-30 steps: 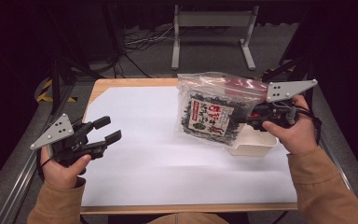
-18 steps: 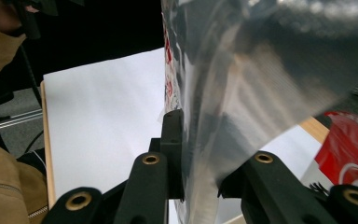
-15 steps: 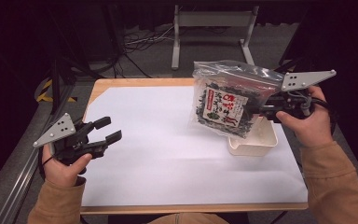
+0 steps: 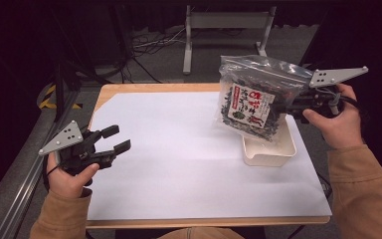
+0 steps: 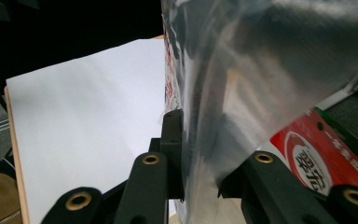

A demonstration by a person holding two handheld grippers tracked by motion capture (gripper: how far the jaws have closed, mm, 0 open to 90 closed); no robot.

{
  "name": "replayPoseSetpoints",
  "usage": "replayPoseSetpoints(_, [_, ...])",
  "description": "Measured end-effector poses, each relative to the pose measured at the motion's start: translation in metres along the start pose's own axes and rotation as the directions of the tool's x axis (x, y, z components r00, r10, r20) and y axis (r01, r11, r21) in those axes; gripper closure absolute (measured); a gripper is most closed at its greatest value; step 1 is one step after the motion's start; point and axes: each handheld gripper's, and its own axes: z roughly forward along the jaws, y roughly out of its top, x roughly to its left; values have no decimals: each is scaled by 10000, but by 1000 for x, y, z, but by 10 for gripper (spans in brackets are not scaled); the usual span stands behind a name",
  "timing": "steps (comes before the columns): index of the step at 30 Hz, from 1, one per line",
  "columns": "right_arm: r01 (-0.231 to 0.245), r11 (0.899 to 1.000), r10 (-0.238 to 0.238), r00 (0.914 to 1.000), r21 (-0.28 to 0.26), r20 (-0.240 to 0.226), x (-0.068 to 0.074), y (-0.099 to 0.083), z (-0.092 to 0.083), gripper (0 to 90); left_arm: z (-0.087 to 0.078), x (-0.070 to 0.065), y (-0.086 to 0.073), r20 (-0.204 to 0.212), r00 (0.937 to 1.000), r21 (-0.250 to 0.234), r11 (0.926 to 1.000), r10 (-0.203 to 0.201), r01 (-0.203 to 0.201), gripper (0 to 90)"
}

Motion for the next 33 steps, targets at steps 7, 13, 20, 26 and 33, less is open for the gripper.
replayPoseSetpoints(7, [-250,9996,244,9991,152,344,-11,-5,-2,761,2,1,-2,7,10000,103,9999,-16,16,361])
replayPoseSetpoints(13, [-442,9984,416,9965,350,730,-20,-11,-4,761,3,2,-3,-5,10000,162,9998,-67,67,360])
replayPoseSetpoints(20, [-672,9966,612,9913,484,1165,-25,-17,-8,761,4,3,-4,-10,10000,211,9997,-82,82,360])
replayPoseSetpoints(26, [-974,9937,875,9835,559,1581,-29,-23,-10,761,4,4,-5,-151,9999,292,9996,-37,41,332])
replayPoseSetpoints(33, [-1745,9828,1591,9660,600,2037,-35,-33,-11,761,4,4,-5,-389,9992,212,9998,16,-8,291])
